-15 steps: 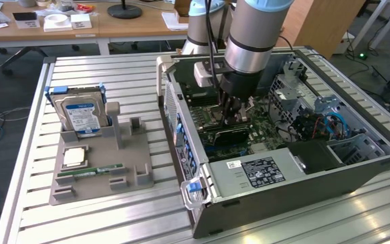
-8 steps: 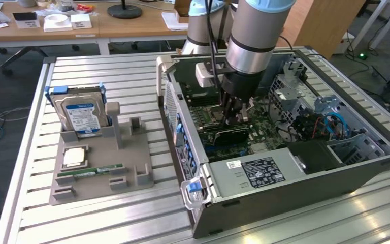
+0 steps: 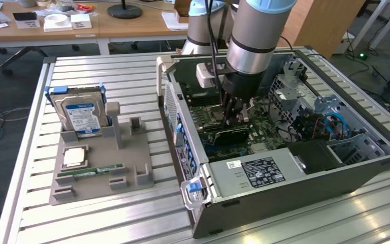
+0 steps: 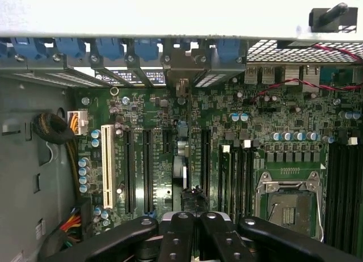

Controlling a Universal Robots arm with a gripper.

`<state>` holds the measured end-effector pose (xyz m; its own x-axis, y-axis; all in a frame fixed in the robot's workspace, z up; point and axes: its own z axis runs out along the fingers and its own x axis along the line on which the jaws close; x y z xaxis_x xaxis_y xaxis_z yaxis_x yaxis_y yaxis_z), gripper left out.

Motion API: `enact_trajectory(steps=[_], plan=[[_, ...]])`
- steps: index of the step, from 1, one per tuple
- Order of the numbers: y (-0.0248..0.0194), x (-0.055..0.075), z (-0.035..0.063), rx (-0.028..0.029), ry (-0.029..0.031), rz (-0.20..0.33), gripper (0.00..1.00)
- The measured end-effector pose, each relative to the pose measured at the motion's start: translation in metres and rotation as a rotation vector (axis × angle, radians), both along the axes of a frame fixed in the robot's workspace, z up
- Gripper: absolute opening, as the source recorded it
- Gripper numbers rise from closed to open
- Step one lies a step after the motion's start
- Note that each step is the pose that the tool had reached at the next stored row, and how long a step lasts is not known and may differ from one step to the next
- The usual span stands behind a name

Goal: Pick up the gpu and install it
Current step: 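Press down on the gpu until it lock into place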

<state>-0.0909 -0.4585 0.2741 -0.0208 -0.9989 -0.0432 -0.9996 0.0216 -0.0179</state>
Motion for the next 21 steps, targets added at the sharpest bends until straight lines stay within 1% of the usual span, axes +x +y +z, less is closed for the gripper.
enact_trajectory(steps=[8,17,21], plan=[[0.0000,0.0002,-0.0038,0.0003,-0.0002,0.000,0.11],[0.0000,0.0009,-0.0043,0.0002,-0.0001,0.000,0.11],[0.0000,0.0010,-0.0063,0.0002,-0.0001,0.000,0.11]])
